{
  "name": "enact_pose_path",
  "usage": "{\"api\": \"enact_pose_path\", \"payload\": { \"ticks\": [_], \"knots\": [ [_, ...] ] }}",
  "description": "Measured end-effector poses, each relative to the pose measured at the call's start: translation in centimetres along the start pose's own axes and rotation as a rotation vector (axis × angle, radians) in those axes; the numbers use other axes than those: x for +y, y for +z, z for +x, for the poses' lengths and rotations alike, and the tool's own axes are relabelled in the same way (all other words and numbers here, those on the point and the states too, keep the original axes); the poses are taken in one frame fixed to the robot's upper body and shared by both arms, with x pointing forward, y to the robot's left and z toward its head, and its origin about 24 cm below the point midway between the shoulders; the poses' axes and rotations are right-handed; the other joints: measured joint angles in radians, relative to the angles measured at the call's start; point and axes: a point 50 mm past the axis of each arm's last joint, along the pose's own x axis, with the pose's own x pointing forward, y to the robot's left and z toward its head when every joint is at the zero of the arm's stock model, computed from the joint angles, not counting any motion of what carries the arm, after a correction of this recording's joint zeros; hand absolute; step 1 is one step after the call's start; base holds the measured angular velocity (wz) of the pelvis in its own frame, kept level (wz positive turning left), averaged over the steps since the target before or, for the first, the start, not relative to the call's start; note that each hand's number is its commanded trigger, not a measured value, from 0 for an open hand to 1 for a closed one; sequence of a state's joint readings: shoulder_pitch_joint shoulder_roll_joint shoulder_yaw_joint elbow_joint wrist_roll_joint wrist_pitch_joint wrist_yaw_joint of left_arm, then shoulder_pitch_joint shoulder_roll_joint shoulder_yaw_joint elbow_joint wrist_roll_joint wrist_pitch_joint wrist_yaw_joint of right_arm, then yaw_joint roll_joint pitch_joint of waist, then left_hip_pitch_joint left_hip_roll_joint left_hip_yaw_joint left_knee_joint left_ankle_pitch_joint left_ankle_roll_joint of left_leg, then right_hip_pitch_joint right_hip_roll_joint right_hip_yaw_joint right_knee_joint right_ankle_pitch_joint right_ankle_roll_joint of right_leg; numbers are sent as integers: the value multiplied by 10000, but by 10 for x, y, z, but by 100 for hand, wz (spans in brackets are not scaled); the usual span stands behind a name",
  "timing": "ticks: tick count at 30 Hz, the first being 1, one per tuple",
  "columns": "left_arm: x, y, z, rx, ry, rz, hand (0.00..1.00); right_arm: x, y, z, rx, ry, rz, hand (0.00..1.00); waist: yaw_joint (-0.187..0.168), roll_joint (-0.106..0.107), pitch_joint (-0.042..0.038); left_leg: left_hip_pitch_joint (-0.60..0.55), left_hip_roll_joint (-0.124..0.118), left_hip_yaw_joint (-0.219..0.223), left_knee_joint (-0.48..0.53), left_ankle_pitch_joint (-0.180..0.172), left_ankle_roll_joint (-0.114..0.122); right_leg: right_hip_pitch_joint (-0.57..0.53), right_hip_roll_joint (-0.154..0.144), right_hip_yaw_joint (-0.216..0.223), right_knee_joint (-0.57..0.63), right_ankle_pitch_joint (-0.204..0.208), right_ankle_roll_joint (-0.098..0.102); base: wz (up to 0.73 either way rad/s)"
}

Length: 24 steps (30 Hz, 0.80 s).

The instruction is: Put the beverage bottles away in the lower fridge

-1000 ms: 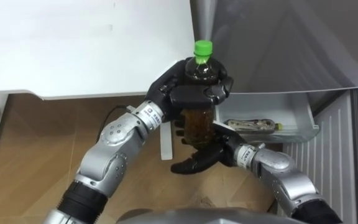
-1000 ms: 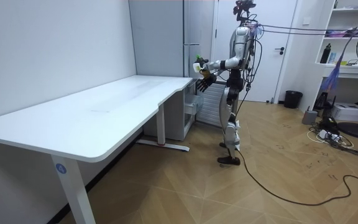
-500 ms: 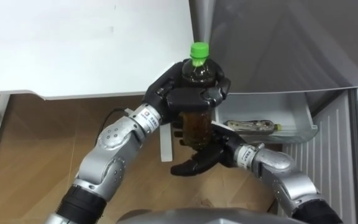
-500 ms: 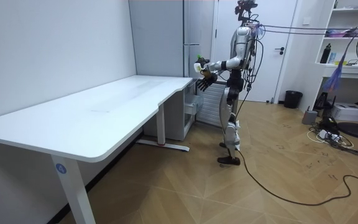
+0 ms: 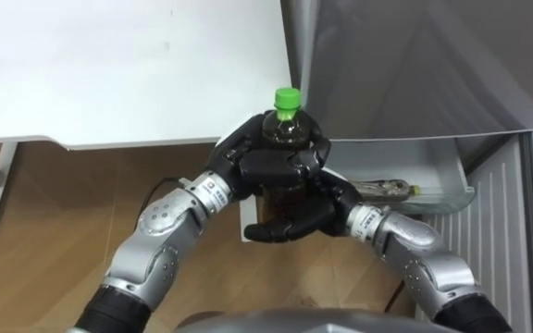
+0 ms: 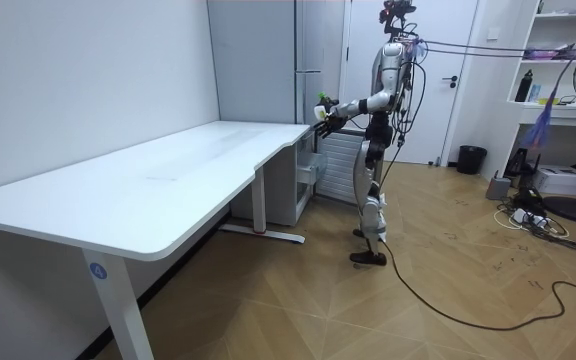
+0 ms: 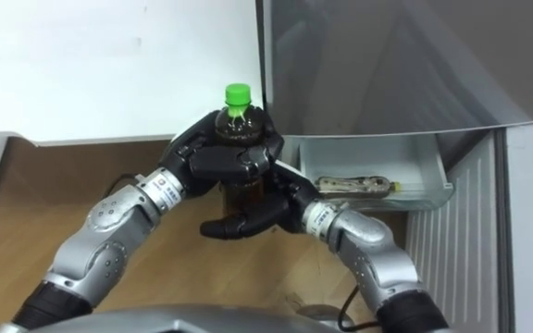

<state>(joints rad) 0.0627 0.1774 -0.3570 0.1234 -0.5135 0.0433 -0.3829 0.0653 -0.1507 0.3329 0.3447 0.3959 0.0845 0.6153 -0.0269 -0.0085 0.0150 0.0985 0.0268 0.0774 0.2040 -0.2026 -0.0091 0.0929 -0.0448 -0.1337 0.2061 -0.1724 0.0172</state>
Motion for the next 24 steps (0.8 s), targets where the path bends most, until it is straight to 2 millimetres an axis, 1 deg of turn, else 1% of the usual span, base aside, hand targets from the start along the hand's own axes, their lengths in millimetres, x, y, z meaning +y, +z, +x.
{"api": "enact_pose_path", "payload": {
  "ticks": [6,7,8,9,10,12,13,14,15,17,24],
  "knots": [
    [0,0,0,29,-10,47,100,0,0,-1,-3,-12,34,0,12,9,1,-24,-3,6,-25,-1,-1,-45,1,4,-20,-1,0,0],
    [0,0,0,32,-26,83,100,0,0,-1,-5,-4,45,9,10,9,2,-23,-3,7,-36,0,-1,-48,2,5,-25,-1,0,0],
    [0,0,-1,35,-30,87,100,0,-1,-1,-3,-2,51,10,11,10,2,-23,-3,8,-47,0,-1,-51,3,4,-28,-1,1,0],
    [0,0,-1,36,-31,87,100,0,-1,-1,-2,1,51,9,12,10,2,-23,-3,8,-51,-1,-1,-54,3,4,-30,-1,1,0],
    [0,0,-1,37,-34,89,100,0,-1,-1,-2,2,52,5,12,10,2,-24,-3,10,-55,0,-1,-56,3,4,-33,-1,1,0],
    [0,0,-1,37,-36,90,100,0,-1,-1,-1,6,51,10,15,15,5,-26,-3,11,-58,0,-1,-56,3,2,-37,-1,1,0],
    [0,0,-1,42,-48,93,100,0,-1,-1,10,18,49,21,11,24,12,-28,-3,11,-58,-1,-1,-54,3,-1,-41,-1,1,0],
    [0,0,-1,70,-74,114,100,0,-1,-1,35,51,62,67,11,35,18,-28,-3,11,-57,-1,-1,-52,3,-4,-42,-1,1,0],
    [0,-1,-1,88,-100,126,100,0,-2,-2,56,61,61,100,14,41,22,-29,-3,7,-57,-1,-1,-53,3,-8,-41,-1,1,0],
    [0,-1,-2,174,-181,186,100,0,-4,-2,144,110,43,100,14,67,37,-55,-3,5,-52,-1,-1,-70,2,-15,-39,-1,1,0],
    [0,-2,-2,190,-221,267,100,1,-5,-3,329,208,-103,100,50,70,37,-250,-3,-18,13,-1,-1,-236,-9,-50,-9,-1,1,1]
  ]
}}
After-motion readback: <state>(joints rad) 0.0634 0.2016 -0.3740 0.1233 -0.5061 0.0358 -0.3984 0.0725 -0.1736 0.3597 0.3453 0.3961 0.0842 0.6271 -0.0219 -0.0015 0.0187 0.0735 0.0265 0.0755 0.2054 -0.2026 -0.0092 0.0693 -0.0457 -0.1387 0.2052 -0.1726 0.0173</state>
